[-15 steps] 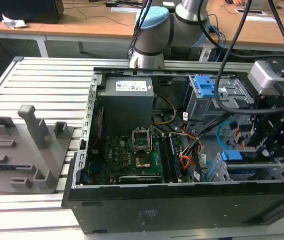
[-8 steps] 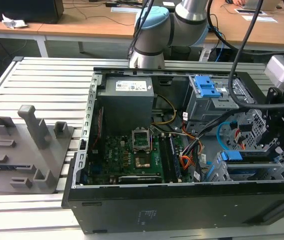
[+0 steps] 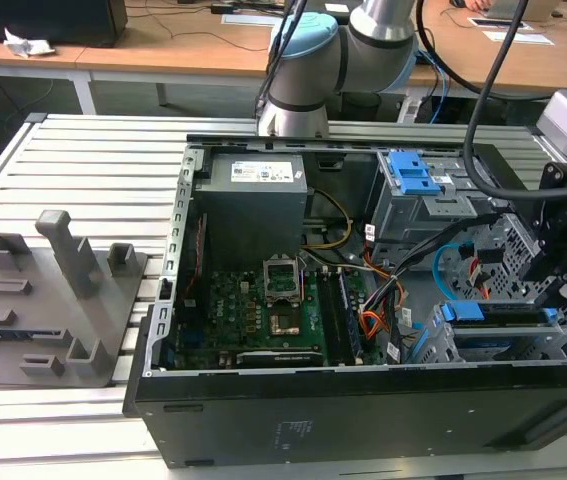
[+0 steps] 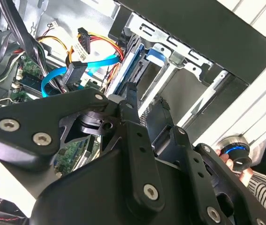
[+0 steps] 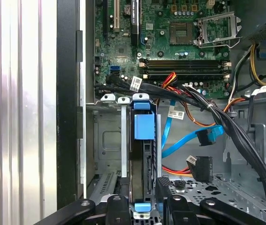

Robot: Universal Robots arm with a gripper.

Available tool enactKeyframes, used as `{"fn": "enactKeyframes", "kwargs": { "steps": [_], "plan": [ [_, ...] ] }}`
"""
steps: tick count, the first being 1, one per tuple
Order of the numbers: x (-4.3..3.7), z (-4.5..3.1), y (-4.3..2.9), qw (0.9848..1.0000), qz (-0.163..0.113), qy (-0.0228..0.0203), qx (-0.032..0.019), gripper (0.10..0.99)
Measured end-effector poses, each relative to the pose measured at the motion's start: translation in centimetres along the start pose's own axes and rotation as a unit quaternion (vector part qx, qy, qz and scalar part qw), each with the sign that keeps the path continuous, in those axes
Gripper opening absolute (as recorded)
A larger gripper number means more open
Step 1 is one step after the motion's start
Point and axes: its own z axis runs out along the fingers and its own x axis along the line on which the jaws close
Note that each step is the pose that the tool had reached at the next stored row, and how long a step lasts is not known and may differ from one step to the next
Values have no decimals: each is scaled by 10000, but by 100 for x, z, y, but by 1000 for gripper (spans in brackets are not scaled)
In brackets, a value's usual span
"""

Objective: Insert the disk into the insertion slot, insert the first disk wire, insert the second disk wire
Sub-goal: 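Insert the first disk wire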

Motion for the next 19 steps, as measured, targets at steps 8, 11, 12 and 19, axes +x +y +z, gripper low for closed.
{"fn": "enactKeyframes", "kwargs": {
  "steps": [8, 11, 12, 19],
  "plan": [
    [-124, -4, -12, 10000, 2, 55, 1, 361],
    [-256, -8, -23, 9999, 4, 100, 2, 361],
    [-288, -8, -25, 9999, 4, 107, 2, 361],
    [-503, -10, -65, 9999, 5, 126, 2, 361]
  ]
}}
